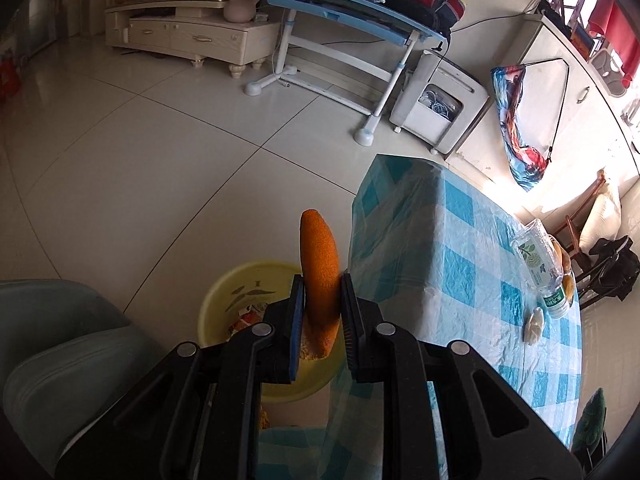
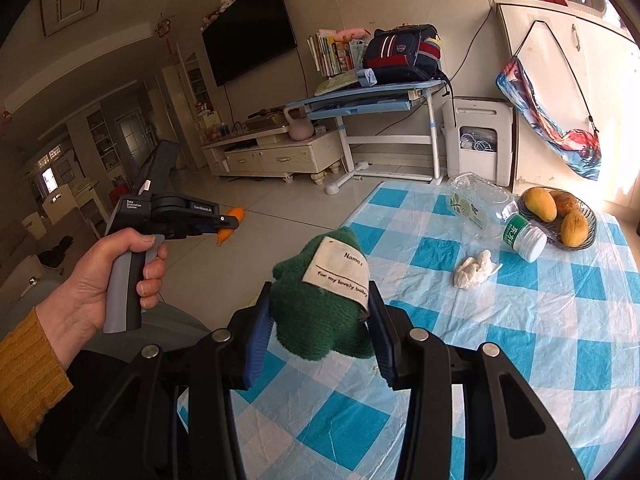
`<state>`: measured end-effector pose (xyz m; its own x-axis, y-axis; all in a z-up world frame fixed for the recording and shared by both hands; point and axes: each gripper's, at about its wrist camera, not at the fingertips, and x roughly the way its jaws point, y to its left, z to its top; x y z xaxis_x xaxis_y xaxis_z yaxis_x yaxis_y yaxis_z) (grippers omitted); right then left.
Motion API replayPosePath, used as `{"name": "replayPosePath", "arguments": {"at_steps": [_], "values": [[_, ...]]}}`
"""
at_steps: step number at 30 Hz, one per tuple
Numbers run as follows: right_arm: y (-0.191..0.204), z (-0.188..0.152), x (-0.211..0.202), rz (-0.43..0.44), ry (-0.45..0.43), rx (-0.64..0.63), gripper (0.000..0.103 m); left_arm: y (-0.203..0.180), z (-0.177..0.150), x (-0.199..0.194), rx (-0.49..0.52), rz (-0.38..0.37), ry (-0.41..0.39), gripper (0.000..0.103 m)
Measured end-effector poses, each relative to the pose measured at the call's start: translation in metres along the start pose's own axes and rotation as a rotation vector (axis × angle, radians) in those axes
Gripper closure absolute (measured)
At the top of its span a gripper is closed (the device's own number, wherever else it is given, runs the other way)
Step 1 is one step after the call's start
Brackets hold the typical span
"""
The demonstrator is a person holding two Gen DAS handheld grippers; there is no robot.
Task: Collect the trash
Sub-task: 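Open the left gripper to drop the peel into the yellow basin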
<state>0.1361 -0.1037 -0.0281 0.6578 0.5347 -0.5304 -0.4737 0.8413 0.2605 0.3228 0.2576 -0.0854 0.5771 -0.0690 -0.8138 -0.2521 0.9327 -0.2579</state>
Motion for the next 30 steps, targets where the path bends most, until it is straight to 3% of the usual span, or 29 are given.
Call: {"name": "replayPosePath", "arguments": {"at_steps": [2,3,6,7,17,30], "values": [[0.002,0.001,0.003,0.01,0.002,0.003,0.059,0.001,-0.001,0.009,-0.011,0.035,0.032,0.081],[0.002,0.001,0.005,0.015,0.002,0.004,0.059,0.0,-0.001,0.012,-0.019,0.055,0.036,0.074],[0.005,0.004,0.012,0.029,0.004,0.005,0.059,0.004,0.001,0.006,-0.046,0.085,-0.004,0.054],[0.007,0.006,0.014,0.034,0.005,0.002,0.059,0.006,0.002,0.003,-0.057,0.09,-0.02,0.051],[0.028,0.023,0.044,0.094,0.026,-0.056,0.059,0.024,0.013,-0.034,-0.192,0.13,-0.196,0.037],[0.073,0.037,0.104,0.17,0.092,-0.14,0.058,0.025,0.015,-0.068,-0.278,0.075,-0.327,0.036]]}}
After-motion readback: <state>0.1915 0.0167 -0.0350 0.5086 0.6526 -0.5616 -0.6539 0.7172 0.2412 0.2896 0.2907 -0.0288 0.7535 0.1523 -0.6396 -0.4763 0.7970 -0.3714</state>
